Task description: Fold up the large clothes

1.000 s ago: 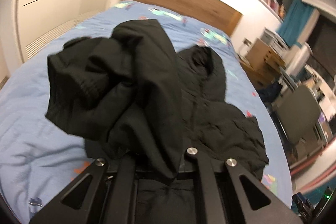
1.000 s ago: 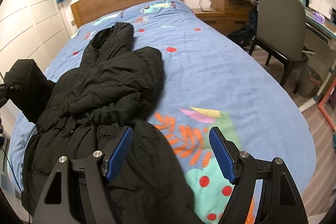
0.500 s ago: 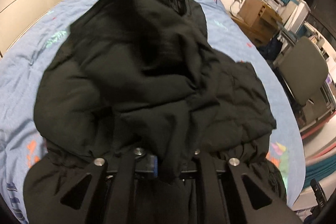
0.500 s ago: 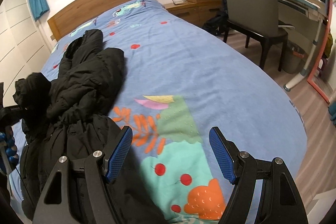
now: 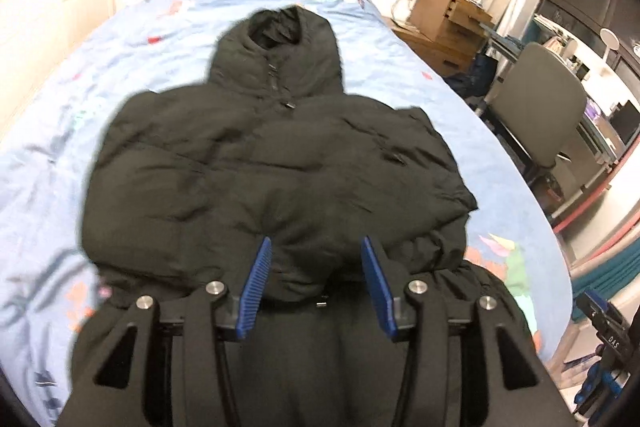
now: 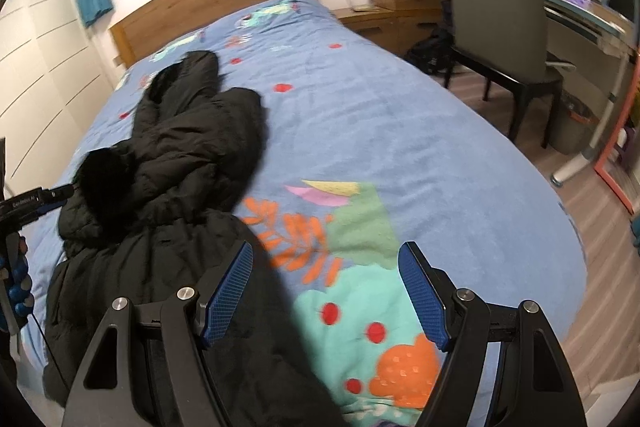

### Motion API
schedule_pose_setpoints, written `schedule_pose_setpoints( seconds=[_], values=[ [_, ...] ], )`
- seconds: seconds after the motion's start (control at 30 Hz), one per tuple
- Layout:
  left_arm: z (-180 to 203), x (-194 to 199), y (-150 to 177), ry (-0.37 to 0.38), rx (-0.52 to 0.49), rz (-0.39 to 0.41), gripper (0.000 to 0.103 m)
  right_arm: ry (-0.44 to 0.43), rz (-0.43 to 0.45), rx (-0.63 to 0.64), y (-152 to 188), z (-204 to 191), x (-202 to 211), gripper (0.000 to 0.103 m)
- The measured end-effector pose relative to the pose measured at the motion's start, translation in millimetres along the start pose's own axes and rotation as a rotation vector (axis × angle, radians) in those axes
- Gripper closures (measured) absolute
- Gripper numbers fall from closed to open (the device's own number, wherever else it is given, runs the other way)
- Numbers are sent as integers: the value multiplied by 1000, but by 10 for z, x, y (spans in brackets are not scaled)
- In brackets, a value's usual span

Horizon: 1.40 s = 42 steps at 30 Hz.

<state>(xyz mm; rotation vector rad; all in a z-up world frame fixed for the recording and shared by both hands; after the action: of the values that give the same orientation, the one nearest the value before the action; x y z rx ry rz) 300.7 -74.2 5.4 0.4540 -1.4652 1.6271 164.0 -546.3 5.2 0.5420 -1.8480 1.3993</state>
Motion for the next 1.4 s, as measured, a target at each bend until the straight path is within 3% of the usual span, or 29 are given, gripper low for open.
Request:
schedule_pose_setpoints(
  seconds=[0.27,0.37,0.53,0.73,0.87,1.07,1.23,1.4],
  values=[
    [-1015,489,-270,-172,21,47,58,-143,2,181,-280,-1091,-103,29],
    [-1325,519,-329,-197,42,54,58,-207,7,264,-429,-1650,-182,29],
    [-1697,326,-480,-208,90,62,58,-327,26,374,-677,-2576,-298,29],
    [-1789,-230,-480,-171,130,35,58,-346,9,466,-741,-3194,-739,29],
    [-1702,-623,-313,-143,107,-20,58,-321,-35,493,-653,-3253,-1121,29],
    [-1664,-1117,3,-159,99,-105,56,-229,-126,544,-344,-3017,-1720,28],
    [-1591,-1075,19,-177,77,-114,55,-227,-136,539,-296,-2927,-1756,28],
    [-1557,-751,21,-157,125,-51,55,-228,-101,499,-376,-2748,-1482,29]
  ],
)
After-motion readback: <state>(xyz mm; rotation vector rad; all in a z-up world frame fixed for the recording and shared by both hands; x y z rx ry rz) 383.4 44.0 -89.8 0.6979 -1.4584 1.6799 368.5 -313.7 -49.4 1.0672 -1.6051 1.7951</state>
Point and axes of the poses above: each gripper's, at about its wrist camera, not at the fingertips, and x roughly against the way its jaws point, z to its right, y to its underside, the point moved 5 cm from there along -x, roughly the way its jaws point, and after that the axes turned 4 degrees about y, right-handed, at the moved point
